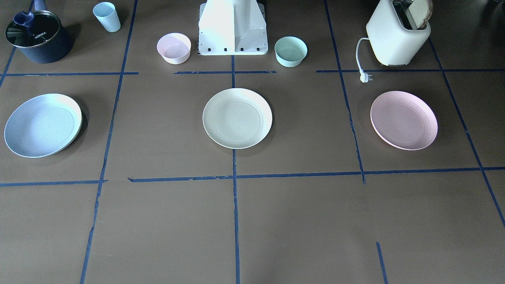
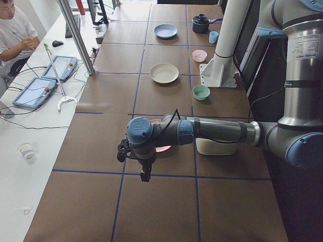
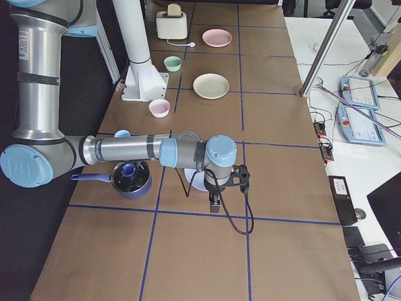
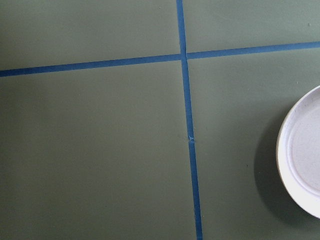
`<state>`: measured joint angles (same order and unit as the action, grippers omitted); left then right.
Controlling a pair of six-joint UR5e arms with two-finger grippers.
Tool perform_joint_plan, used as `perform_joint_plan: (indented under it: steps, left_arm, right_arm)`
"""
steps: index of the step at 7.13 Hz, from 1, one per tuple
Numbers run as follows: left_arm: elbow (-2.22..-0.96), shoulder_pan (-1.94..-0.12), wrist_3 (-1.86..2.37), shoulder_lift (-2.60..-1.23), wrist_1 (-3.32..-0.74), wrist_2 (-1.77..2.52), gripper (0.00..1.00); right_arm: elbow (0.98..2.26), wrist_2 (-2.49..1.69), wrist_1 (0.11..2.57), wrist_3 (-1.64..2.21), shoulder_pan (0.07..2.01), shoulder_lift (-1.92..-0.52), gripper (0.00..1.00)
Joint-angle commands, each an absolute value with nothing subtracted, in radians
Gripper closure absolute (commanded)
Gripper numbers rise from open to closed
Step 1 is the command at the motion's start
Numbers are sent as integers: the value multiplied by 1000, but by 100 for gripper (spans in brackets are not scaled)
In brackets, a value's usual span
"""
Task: Stack three plates with pink and blue
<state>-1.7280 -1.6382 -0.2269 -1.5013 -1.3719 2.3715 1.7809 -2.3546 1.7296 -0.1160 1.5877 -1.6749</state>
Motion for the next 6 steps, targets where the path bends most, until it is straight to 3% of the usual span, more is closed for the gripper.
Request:
perform_joint_plan:
  steps: [1, 6]
  left_arm:
    - [-1738, -1629, -222, -1502, -1371, 2375, 0]
    - [-1741, -1601, -232, -1496, -1384, 2384, 0]
  right_arm:
    - [1776, -2355, 1730, -103, 1588, -1686, 0]
    - [1773, -2361, 1730, -104, 1586, -1686, 0]
